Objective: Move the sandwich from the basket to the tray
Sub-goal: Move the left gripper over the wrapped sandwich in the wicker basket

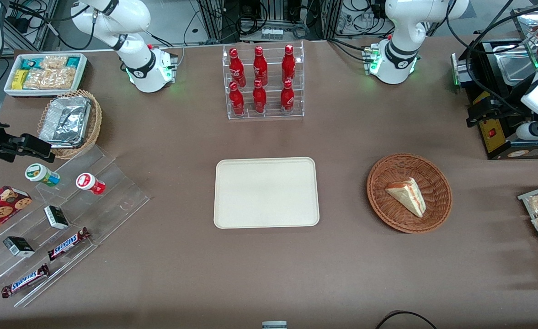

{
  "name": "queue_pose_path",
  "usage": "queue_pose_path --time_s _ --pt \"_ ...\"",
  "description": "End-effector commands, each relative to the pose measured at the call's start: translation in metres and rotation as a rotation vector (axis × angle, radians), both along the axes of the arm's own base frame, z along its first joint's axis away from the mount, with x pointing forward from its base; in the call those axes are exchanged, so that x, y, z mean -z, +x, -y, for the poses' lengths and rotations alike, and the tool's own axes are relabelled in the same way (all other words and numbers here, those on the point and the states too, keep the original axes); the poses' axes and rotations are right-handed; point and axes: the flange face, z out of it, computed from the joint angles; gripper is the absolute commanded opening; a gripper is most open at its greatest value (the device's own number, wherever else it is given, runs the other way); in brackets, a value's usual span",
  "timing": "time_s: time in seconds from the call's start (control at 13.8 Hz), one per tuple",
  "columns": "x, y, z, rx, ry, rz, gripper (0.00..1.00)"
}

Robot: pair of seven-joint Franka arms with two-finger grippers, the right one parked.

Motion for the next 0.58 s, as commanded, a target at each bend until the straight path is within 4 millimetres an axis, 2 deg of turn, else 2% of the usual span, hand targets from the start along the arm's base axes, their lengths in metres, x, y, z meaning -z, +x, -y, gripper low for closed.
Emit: queue_pose_path --time_s 0.0,0.36,0.51 --pt "-0.011 0.002 -0.005 -0.020 0.018 0.011 1.00" --pt "0.021 0.021 -0.012 -0.088 0.057 -0.019 1.00" --pt "0.061 0.040 -0.008 -0.181 0.080 -0.047 1.00"
